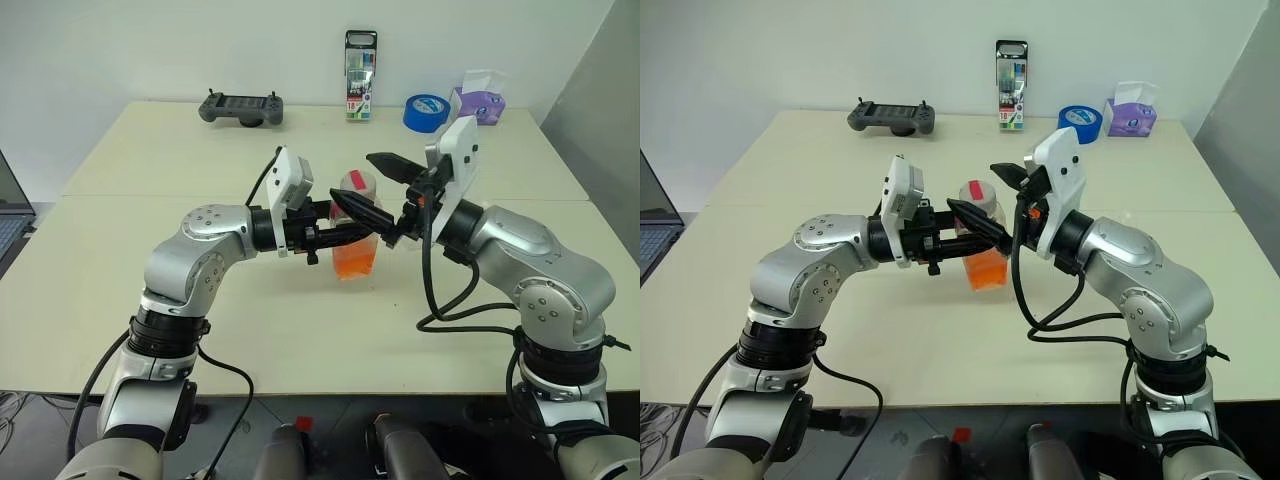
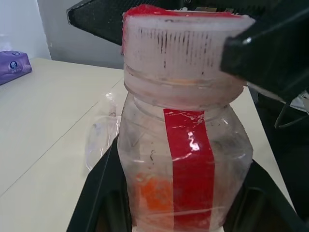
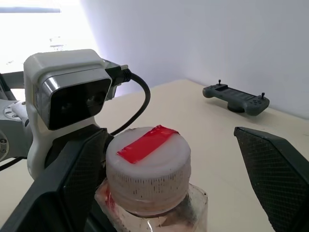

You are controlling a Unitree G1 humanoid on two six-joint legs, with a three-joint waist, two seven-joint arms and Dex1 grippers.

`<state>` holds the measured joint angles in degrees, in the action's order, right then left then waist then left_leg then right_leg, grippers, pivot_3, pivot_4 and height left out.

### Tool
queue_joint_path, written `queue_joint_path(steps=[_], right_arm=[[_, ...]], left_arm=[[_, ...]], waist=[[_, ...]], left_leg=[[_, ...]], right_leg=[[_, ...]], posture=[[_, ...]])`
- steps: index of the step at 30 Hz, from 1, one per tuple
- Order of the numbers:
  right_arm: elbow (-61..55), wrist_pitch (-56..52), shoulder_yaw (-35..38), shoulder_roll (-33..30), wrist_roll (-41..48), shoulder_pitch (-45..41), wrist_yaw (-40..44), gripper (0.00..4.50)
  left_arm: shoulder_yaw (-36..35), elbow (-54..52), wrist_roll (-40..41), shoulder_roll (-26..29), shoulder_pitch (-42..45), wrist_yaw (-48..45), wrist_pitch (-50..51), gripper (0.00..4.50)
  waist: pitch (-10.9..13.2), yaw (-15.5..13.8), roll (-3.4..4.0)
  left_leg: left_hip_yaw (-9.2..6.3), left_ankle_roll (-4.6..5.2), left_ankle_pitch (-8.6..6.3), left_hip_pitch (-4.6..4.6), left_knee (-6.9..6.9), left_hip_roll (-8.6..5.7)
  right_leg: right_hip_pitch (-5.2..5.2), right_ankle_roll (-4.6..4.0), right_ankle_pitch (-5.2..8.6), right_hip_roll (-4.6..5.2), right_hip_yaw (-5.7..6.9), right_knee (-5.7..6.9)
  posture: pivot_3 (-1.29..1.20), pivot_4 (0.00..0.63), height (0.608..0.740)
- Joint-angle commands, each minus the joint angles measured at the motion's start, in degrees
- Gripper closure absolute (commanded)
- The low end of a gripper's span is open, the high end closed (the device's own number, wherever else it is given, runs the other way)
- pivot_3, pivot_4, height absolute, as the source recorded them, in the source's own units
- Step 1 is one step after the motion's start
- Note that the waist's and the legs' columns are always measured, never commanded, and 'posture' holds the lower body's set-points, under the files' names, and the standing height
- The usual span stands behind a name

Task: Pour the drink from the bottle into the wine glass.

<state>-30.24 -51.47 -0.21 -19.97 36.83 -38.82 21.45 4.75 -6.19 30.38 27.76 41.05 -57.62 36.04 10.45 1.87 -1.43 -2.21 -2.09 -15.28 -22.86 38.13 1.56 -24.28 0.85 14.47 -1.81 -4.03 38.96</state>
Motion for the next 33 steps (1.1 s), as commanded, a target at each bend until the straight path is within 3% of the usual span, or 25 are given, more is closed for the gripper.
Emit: queue_joint_path(steps=[1,19,28,33], right_arm=[[-1.5,1.5,1.9,-1.3,0.0,0.3,0.3,0.02],[-2.5,0.3,5.2,-9.7,6.7,2.6,6.4,0.02],[-2.5,-0.5,5.5,-8.0,12.5,1.8,6.6,0.02],[-0.1,2.1,1.7,-4.8,9.1,-0.3,5.0,0.02]], left_arm=[[-0.4,-1.3,0.4,-0.1,1.7,-0.5,-1.1,2.70],[-0.8,-2.1,0.3,0.7,0.6,-0.1,-1.3,2.70],[-0.6,-1.6,0.1,0.8,0.8,-0.4,-1.4,2.70],[-0.4,-1.3,-0.1,0.7,1.2,-0.6,-1.7,2.70]], waist=[[0.0,0.0,0.00],[0.0,0.0,0.00],[0.0,0.0,0.00],[0.0,0.1,0.00]], left_leg=[[0.00,0.00,0.00,0.00,0.00,0.00],[-0.01,0.01,0.00,0.02,-0.01,-0.03],[-0.01,0.01,0.00,0.02,-0.01,-0.03],[-0.02,0.01,0.00,0.04,-0.01,-0.02]], right_leg=[[0.00,0.00,0.00,-0.01,0.00,0.01],[0.00,0.00,0.00,-0.10,0.02,0.02],[0.00,0.01,0.00,-0.10,0.02,0.01],[0.00,0.03,0.02,-0.14,0.03,0.03]], posture=[[0.00,0.150,0.740],[0.00,0.150,0.740],[0.00,0.150,0.740],[0.00,0.150,0.740]])
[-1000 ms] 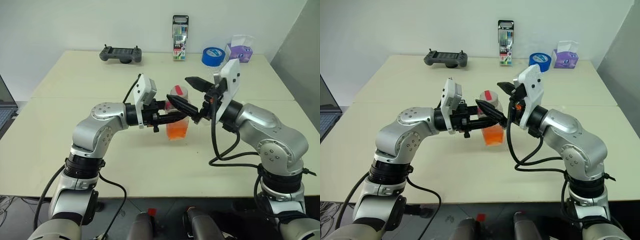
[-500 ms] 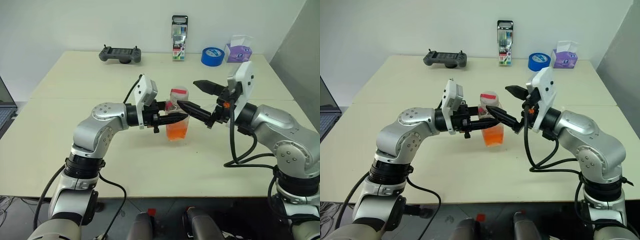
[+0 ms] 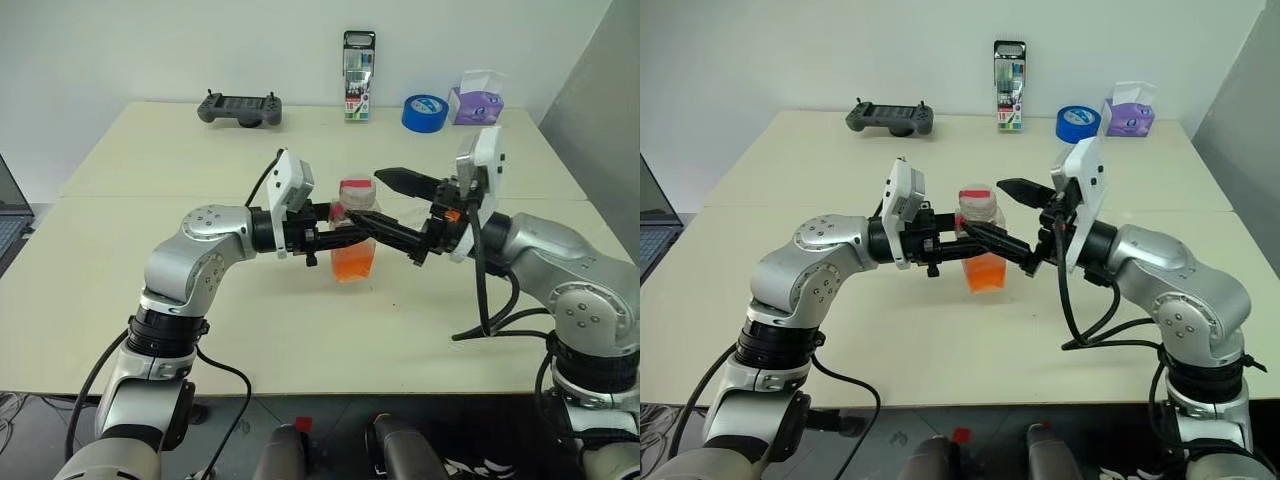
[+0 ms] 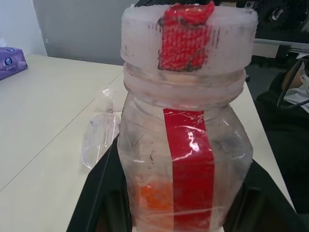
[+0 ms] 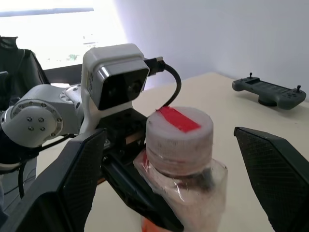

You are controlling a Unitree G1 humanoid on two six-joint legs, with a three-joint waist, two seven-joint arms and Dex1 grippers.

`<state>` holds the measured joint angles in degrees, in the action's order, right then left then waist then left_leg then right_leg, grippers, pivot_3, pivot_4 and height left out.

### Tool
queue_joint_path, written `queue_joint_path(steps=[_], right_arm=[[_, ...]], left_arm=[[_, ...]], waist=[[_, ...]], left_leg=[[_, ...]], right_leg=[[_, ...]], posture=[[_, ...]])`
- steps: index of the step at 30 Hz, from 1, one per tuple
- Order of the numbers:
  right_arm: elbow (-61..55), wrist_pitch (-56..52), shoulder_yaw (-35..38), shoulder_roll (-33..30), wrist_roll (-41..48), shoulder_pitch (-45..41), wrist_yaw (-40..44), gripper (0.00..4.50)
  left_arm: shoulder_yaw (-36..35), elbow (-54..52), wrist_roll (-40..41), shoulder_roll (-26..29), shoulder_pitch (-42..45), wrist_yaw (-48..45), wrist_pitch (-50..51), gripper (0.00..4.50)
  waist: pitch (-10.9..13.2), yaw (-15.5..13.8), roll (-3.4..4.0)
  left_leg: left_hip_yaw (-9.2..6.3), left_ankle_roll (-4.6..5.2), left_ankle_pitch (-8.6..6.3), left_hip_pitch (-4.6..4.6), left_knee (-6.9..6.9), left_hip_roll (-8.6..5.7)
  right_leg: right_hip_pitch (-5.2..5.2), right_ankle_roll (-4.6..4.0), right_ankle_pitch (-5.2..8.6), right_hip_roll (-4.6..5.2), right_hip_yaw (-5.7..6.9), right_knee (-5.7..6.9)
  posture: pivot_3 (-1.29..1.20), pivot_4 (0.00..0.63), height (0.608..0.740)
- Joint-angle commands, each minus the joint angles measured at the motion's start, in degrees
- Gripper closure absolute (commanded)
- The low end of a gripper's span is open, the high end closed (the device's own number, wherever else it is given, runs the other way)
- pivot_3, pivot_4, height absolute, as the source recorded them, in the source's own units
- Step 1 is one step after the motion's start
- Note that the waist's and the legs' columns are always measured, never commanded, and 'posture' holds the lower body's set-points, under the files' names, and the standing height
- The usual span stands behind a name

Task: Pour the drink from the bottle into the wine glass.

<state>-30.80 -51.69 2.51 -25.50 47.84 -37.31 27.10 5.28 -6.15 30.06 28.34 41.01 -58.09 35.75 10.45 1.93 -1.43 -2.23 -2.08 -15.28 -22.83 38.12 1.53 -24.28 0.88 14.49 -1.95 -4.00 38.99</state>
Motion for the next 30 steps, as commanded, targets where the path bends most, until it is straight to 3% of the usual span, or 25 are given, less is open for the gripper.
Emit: queue_joint_path(steps=[1,6,7,9,15,20,26,28,30], right_arm=[[0.9,2.7,-1.2,0.9,-2.4,-2.0,-0.6,0.02],[2.6,3.6,-1.7,1.2,-3.4,-2.6,0.5,0.02],[2.9,3.8,-1.9,1.3,-3.6,-2.6,0.8,0.19],[3.2,4.2,-2.1,1.6,-3.8,-2.6,1.2,0.59],[2.8,3.9,-1.9,2.0,-3.3,-2.9,1.3,2.66],[3.3,2.5,0.4,2.6,-1.1,-4.3,-0.3,2.67],[9.2,-4.0,8.4,5.4,10.2,-10.9,-8.1,2.67],[9.2,-3.2,7.8,3.8,8.4,-11.8,-7.4,2.67],[7.0,1.5,2.4,-1.3,0.5,-11.1,-1.9,2.67]], left_arm=[[-0.8,-1.4,0.2,0.1,1.2,-0.2,-1.5,2.70],[-0.9,-1.7,0.2,0.3,1.0,-0.1,-1.3,2.70],[-1.0,-1.8,0.2,0.4,0.9,-0.1,-1.3,2.70],[-1.0,-1.8,0.2,0.4,0.9,0.0,-1.3,2.70],[-1.0,-2.0,0.2,0.5,0.6,0.2,-1.2,2.70],[-0.9,-2.0,0.2,0.4,0.5,0.2,-1.2,2.70],[-0.8,-2.5,0.4,0.4,0.1,0.1,-1.0,2.70],[-0.8,-2.5,0.4,0.4,0.2,0.0,-1.0,2.70],[-0.7,-2.4,0.5,0.4,0.3,0.1,-1.0,2.70]], waist=[[0.0,0.0,0.00],[0.0,-0.1,0.00],[0.0,-0.1,0.00],[0.0,-0.1,0.00],[0.0,-0.1,0.00],[0.0,-0.1,0.00],[0.0,0.0,0.02],[0.0,0.0,0.02],[0.0,-0.2,0.03]], left_leg=[[-0.01,0.00,0.00,0.00,0.00,0.00],[0.01,0.00,0.00,-0.02,0.01,0.02],[0.02,0.00,0.00,-0.02,0.01,0.02],[0.01,0.00,0.00,-0.02,0.00,0.02],[0.00,0.00,0.00,-0.01,0.00,0.02],[0.00,0.00,0.00,-0.01,0.00,0.02],[0.01,0.00,0.00,0.00,0.01,0.03],[0.00,0.00,0.00,-0.01,0.00,0.03],[0.00,0.01,0.00,-0.03,-0.02,0.02]], right_leg=[[0.00,0.05,0.03,0.00,0.01,0.00],[0.00,0.22,0.13,0.05,-0.03,-0.02],[0.00,0.21,0.12,0.05,-0.03,-0.02],[0.00,0.21,0.12,0.05,-0.02,-0.02],[0.00,0.22,0.13,0.04,0.00,0.00],[0.00,0.22,0.13,0.04,-0.01,-0.01],[-0.01,0.05,0.03,0.04,-0.02,0.03],[0.00,-0.04,-0.02,0.04,0.01,0.00],[0.00,-0.04,-0.02,0.04,0.01,-0.04]], posture=[[0.00,0.150,0.740],[0.00,0.150,0.740],[0.00,0.150,0.740],[0.00,0.150,0.740],[0.00,0.150,0.740],[0.00,0.150,0.740],[0.00,0.150,0.740],[0.00,0.150,0.740],[0.00,0.150,0.740]])
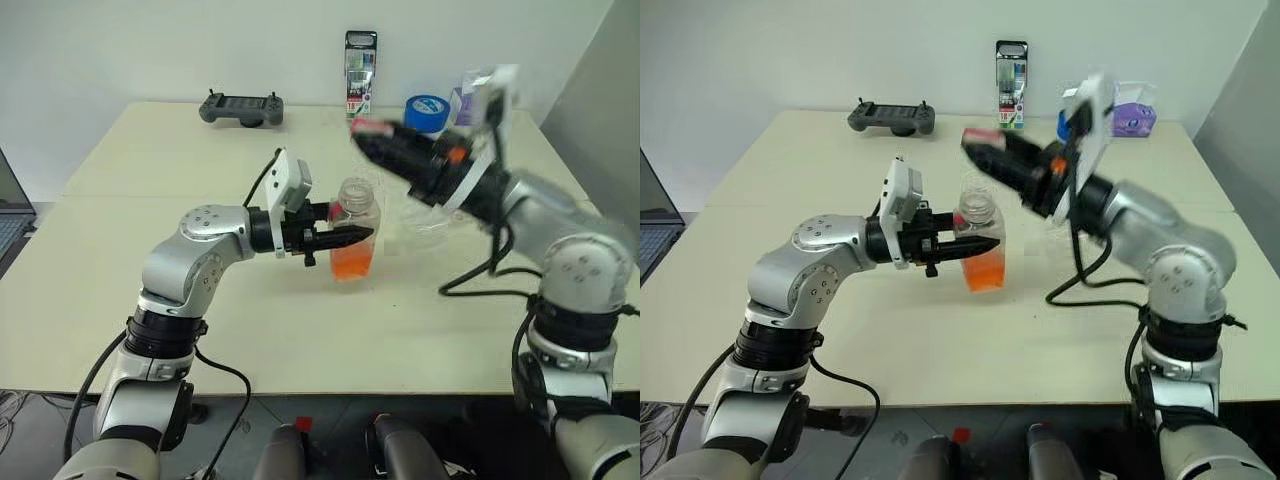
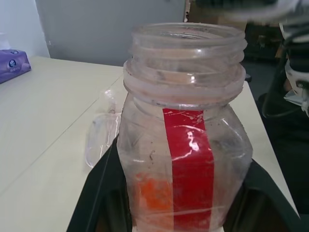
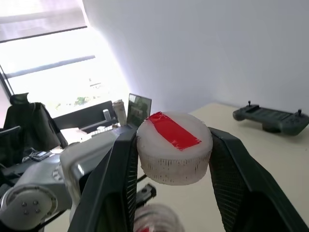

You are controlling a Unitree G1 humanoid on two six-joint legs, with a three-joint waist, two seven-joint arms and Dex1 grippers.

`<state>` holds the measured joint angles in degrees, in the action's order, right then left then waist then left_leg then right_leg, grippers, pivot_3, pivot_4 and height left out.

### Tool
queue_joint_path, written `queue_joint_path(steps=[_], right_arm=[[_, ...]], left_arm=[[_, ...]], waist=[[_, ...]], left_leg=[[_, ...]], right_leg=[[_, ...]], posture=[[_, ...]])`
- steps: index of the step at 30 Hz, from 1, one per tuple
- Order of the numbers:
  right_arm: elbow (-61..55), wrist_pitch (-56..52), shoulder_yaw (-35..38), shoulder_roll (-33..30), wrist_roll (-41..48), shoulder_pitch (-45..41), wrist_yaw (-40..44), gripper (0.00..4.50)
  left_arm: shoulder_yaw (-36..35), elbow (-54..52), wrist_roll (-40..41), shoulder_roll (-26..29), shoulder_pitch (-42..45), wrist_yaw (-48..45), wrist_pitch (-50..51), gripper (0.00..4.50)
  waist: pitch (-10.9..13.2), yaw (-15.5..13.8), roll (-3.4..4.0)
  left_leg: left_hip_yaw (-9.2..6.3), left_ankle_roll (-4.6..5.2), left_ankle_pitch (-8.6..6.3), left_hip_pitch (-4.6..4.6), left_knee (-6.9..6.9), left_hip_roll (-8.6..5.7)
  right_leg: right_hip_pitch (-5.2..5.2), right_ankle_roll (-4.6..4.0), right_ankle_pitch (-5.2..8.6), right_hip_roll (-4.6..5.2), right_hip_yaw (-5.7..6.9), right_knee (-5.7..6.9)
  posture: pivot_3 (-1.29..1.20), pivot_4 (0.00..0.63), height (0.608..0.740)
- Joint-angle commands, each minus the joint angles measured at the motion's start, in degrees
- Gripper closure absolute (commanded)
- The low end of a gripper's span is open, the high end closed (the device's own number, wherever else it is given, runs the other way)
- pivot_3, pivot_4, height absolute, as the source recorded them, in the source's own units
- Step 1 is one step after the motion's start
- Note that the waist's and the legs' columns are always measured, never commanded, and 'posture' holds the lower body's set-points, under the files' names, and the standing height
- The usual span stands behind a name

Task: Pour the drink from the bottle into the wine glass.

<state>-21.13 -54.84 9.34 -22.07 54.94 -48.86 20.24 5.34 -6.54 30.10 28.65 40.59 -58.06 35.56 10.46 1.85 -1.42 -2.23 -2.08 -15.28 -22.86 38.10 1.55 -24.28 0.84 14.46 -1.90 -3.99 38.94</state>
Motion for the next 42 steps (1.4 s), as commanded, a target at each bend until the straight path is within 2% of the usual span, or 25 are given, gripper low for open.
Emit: queue_joint_path(steps=[1,5,7,11,13,17,21,26,34,42], right_arm=[[-3.5,6.8,-6.4,-6.5,-9.4,1.0,7.1,2.67],[-3.6,10.9,-6.8,-7.9,-13.0,2.8,8.1,2.67],[-4.7,10.9,-4.2,-8.3,-13.7,6.5,6.1,2.67],[-9.1,11.8,1.1,-9.1,-18.8,19.8,-0.6,2.67],[-10.6,14.4,1.1,-8.4,-25.4,28.9,-5.4,2.67],[-8.0,19.7,-2.0,-3.2,-33.2,39.4,-11.0,2.67],[-1.3,23.9,-4.8,3.9,-36.3,41.7,-12.5,2.67],[3.2,22.9,-3.9,7.6,-36.3,41.3,-13.2,2.67],[1.1,22.6,-4.5,6.7,-37.3,42.6,-12.0,0.09],[1.0,21.6,-4.7,7.4,-37.7,41.5,-11.8,0.04]], left_arm=[[-0.8,-2.0,0.4,0.1,0.7,0.0,-0.8,2.70],[-0.8,-2.3,0.5,0.2,0.6,0.2,-0.7,2.70],[-1.0,-2.6,0.6,0.4,0.4,0.4,-0.5,2.70],[-1.4,-3.5,0.9,0.8,-0.3,0.8,-0.1,2.70],[-1.4,-3.8,1.0,0.8,-0.5,1.0,0.0,2.70],[-1.0,-3.3,1.0,0.4,-0.3,1.0,-0.2,2.70],[-0.3,-1.8,0.6,-0.3,1.1,0.4,-0.9,2.70],[0.0,-1.0,0.3,-0.4,1.9,-0.1,-1.2,2.70],[-0.4,-2.3,0.6,0.1,0.8,0.1,-0.8,2.70],[-0.4,-2.2,0.5,0.0,0.7,0.2,-1.0,2.70]], waist=[[0.0,-0.1,0.01],[0.0,0.0,0.00],[0.0,0.0,0.00],[0.0,-0.4,-0.01],[0.0,-0.4,-0.01],[0.0,0.0,0.00],[0.0,0.6,0.01],[0.0,0.6,0.02],[0.0,0.4,0.02],[0.0,0.4,0.02]], left_leg=[[0.01,0.00,0.00,-0.02,0.00,-0.02],[0.06,0.01,-0.01,-0.03,-0.02,-0.02],[0.05,0.01,-0.01,-0.02,-0.02,-0.02],[-0.05,0.00,0.00,-0.05,-0.02,0.00],[-0.02,0.00,0.00,-0.06,-0.01,0.00],[0.12,-0.01,0.00,-0.01,0.01,-0.01],[0.30,-0.01,0.01,0.17,0.00,0.00],[0.26,-0.01,0.01,0.14,-0.03,0.02],[0.25,-0.01,0.01,0.11,-0.01,-0.02],[0.24,-0.01,0.01,0.11,-0.02,-0.03]], right_leg=[[-0.01,0.01,0.00,0.02,0.00,-0.02],[-0.02,0.01,0.01,0.03,-0.04,-0.06],[-0.03,0.01,0.01,0.02,-0.04,-0.01],[0.00,0.01,0.01,0.03,0.00,-0.02],[0.00,0.02,0.02,0.06,-0.03,-0.03],[-0.02,0.32,0.19,0.11,-0.14,0.03],[-0.01,0.31,0.19,-0.09,-0.27,0.08],[0.00,0.30,0.20,-0.17,-0.24,0.03],[0.00,0.30,0.20,-0.07,-0.22,0.04],[0.00,0.30,0.20,-0.07,-0.21,0.04]], posture=[[0.00,0.150,0.740],[0.00,0.150,0.740],[0.00,0.150,0.740],[0.00,0.150,0.740],[0.00,0.150,0.740],[0.00,0.150,0.740],[0.00,0.150,0.740],[0.00,0.150,0.740],[0.00,0.150,0.740],[0.00,0.150,0.740]])
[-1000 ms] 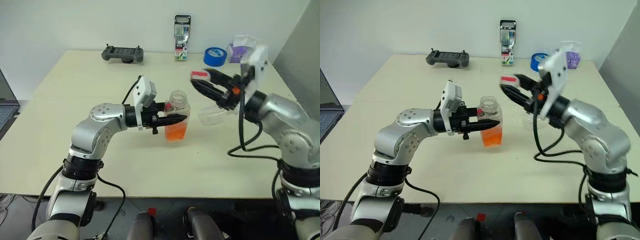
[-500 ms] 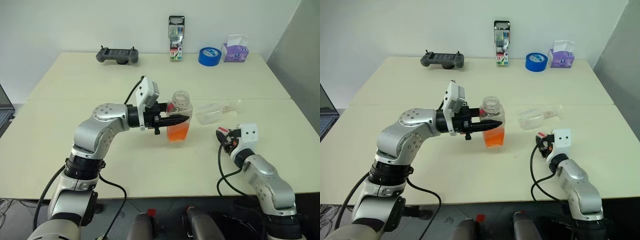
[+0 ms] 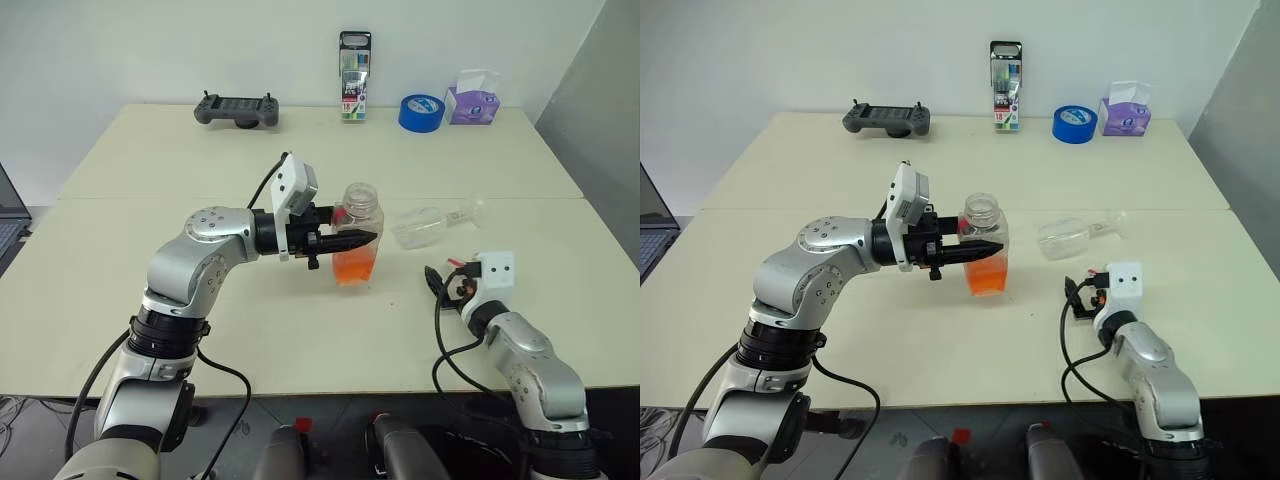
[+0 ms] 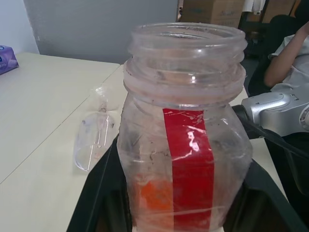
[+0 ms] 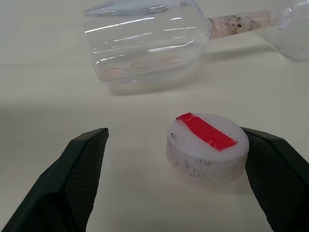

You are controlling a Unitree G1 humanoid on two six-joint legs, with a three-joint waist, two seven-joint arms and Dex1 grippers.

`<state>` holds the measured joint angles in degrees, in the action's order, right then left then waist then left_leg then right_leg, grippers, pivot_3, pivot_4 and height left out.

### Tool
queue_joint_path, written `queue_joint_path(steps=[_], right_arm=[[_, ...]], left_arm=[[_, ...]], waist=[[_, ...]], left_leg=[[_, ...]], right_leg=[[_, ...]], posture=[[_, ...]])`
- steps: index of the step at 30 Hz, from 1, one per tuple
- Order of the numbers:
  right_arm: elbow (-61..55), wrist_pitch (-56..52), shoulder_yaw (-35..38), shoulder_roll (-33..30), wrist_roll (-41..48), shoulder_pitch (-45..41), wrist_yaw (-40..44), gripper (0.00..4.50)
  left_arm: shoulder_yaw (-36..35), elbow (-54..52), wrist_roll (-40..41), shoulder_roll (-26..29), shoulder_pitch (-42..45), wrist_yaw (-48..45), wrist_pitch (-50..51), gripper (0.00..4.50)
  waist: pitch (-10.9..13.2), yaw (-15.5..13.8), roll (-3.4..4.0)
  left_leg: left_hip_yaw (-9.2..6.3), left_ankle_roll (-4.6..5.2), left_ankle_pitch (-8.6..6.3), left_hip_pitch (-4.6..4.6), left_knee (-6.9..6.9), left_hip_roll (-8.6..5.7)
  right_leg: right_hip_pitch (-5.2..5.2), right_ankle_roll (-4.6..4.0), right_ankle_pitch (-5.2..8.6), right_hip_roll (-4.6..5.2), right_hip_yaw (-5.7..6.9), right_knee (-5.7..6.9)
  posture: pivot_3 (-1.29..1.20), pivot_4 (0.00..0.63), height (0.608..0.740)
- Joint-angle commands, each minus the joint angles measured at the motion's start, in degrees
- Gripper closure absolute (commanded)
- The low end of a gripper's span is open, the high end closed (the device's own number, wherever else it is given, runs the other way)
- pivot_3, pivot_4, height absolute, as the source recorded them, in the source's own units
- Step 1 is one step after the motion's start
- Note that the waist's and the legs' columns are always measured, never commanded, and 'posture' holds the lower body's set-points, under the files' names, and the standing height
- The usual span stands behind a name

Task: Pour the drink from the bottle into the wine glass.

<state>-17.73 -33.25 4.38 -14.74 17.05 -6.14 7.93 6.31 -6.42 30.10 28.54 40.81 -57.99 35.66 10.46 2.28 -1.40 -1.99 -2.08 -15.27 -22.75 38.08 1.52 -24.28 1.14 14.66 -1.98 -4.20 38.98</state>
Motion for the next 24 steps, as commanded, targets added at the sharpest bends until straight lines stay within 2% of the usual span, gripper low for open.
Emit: queue_joint_path(steps=[1,24], right_arm=[[-2.4,-0.1,0.3,0.1,0.2,-1.3,0.7,0.04],[-1.3,2.5,0.1,-1.1,-4.4,-1.5,0.5,0.04]], left_arm=[[-1.4,-2.3,0.5,0.1,0.5,0.2,-1.2,2.70],[-1.4,-1.6,0.4,0.3,1.0,0.0,-1.1,2.70]], waist=[[0.0,0.0,0.00],[0.0,0.0,0.00]], left_leg=[[0.00,0.00,0.00,0.00,0.00,0.00],[-0.01,0.00,0.00,0.00,0.00,-0.01]], right_leg=[[0.00,0.00,0.00,0.00,0.00,0.00],[0.00,0.00,0.00,0.00,0.00,0.00]], posture=[[0.00,0.150,0.740],[0.00,0.150,0.740]])
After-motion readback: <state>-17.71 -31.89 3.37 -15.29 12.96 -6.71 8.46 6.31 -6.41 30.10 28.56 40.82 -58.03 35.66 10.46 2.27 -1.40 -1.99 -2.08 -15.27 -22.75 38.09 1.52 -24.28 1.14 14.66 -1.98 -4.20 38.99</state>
